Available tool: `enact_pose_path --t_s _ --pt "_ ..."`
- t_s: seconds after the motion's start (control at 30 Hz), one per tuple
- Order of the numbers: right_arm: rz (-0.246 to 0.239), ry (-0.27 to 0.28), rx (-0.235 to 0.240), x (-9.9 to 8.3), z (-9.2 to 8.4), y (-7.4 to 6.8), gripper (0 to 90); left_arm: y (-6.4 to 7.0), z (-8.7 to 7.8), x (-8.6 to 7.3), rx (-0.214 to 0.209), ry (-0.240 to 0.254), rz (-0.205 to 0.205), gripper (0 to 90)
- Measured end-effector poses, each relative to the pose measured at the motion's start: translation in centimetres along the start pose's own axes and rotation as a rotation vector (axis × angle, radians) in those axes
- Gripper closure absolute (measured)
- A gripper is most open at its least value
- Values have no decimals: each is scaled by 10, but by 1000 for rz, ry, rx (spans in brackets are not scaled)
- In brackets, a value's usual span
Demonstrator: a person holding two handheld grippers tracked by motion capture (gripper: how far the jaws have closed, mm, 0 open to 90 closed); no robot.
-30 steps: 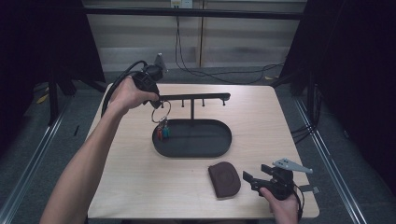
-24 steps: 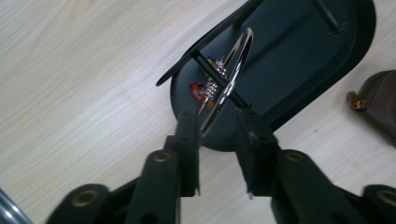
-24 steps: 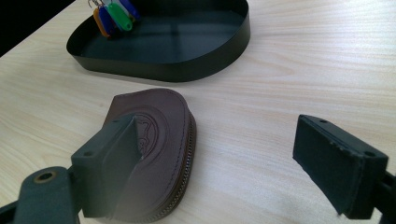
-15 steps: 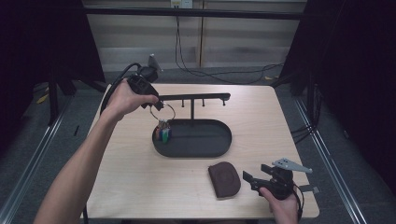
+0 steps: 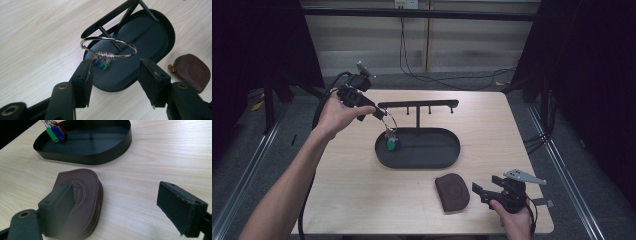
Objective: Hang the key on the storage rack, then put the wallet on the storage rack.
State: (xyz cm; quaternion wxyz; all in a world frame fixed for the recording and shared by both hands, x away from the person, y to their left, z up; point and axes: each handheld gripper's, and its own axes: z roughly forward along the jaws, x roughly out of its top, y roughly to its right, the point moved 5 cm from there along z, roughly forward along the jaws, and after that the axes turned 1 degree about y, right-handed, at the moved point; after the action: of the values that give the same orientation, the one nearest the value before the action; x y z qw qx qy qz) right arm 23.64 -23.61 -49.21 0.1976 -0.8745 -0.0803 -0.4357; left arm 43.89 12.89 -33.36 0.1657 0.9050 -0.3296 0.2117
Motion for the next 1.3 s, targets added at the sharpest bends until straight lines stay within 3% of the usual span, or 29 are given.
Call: enact_pose_path --t_s 0.17,0.33,0.53,0.63,0.83,0.87,0.97,1.07,1.13,1.27,1.3 --pt "-2 0 -1 0 0 0 146 2 -6 -5 -21 76 15 392" --pt "-4 -2 -2 0 1 1 146 4 -9 -14 -41 100 38 316" --pt "-6 0 -6 0 -1 0 146 5 -11 -31 -69 148 38 236" --pt "-7 1 -6 0 -1 1 147 6 -10 -40 -78 173 72 274" --pt "-6 -3 -11 0 1 1 148 9 -1 -57 -108 195 86 177" --pt "-6 -3 -11 0 1 1 148 8 0 -61 -104 199 84 177" --pt "-4 -2 -11 0 0 1 148 7 3 -70 -110 222 32 203" --pt "-1 -4 -8 -1 -1 1 148 6 6 -82 -142 249 18 196" --pt "-2 -6 -10 -1 0 1 148 4 10 -90 -161 262 32 202" --pt "-1 -7 -10 -1 0 2 148 0 15 -105 -109 269 30 255" --pt "-1 -8 -11 -1 0 2 148 0 16 -109 -127 276 27 248"
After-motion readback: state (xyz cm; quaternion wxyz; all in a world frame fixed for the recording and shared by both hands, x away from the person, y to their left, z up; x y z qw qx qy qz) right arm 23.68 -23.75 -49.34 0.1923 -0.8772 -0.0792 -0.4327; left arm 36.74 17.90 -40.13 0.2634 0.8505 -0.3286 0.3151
